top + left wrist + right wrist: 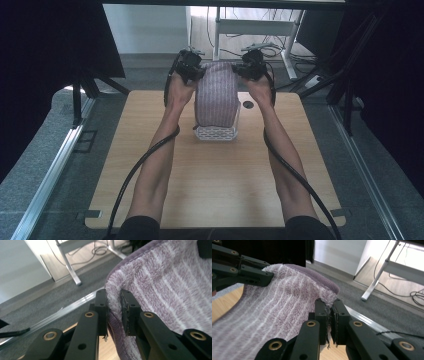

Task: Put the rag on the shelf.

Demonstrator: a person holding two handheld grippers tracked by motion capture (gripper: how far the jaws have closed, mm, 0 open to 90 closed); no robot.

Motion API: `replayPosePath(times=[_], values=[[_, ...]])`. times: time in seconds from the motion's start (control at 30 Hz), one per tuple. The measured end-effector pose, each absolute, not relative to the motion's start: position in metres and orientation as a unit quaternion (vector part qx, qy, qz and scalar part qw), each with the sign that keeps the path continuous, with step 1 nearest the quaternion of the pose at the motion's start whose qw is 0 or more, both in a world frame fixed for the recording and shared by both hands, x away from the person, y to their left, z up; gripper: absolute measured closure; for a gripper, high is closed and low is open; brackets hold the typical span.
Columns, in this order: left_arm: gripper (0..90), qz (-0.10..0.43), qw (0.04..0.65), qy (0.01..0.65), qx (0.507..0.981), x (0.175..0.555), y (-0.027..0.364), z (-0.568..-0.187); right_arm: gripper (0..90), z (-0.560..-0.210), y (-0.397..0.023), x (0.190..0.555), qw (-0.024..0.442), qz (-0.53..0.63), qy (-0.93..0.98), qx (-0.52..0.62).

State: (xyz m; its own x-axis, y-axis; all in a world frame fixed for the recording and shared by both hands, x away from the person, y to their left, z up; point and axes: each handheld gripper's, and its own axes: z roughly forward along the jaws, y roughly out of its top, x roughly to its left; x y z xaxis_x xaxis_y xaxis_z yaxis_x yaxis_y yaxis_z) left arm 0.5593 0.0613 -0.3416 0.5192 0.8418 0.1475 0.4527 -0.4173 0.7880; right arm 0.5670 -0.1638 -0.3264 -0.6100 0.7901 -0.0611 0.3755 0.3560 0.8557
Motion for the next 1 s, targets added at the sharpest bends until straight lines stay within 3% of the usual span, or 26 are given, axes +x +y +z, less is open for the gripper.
replayPosePath(times=[0.23, 0.4, 0.57, 0.8, 1.0], values=[[74.1, 0.251, 0.327, 0.419, 0.809, 0.563, 0.059, -0.358, 84.1, -0.35, -0.162, 0.573, 0.227, 0.404, 0.8, 0.382], [54.6, 0.244, 0.301, 0.45, 0.805, 0.566, 0.063, -0.368, 73.5, -0.363, -0.159, 0.576, 0.212, 0.384, 0.81, 0.389], [42.5, 0.237, 0.316, 0.459, 0.796, 0.564, 0.074, -0.372, 66.4, -0.368, -0.162, 0.574, 0.202, 0.389, 0.809, 0.392], [34.1, 0.2, 0.36, 0.465, 0.783, 0.558, 0.087, -0.373, 55.6, -0.371, -0.173, 0.57, 0.167, 0.403, 0.806, 0.4], [28.8, 0.192, 0.384, 0.457, 0.779, 0.551, 0.091, -0.367, 46.8, -0.367, -0.178, 0.564, 0.171, 0.42, 0.795, 0.403]])
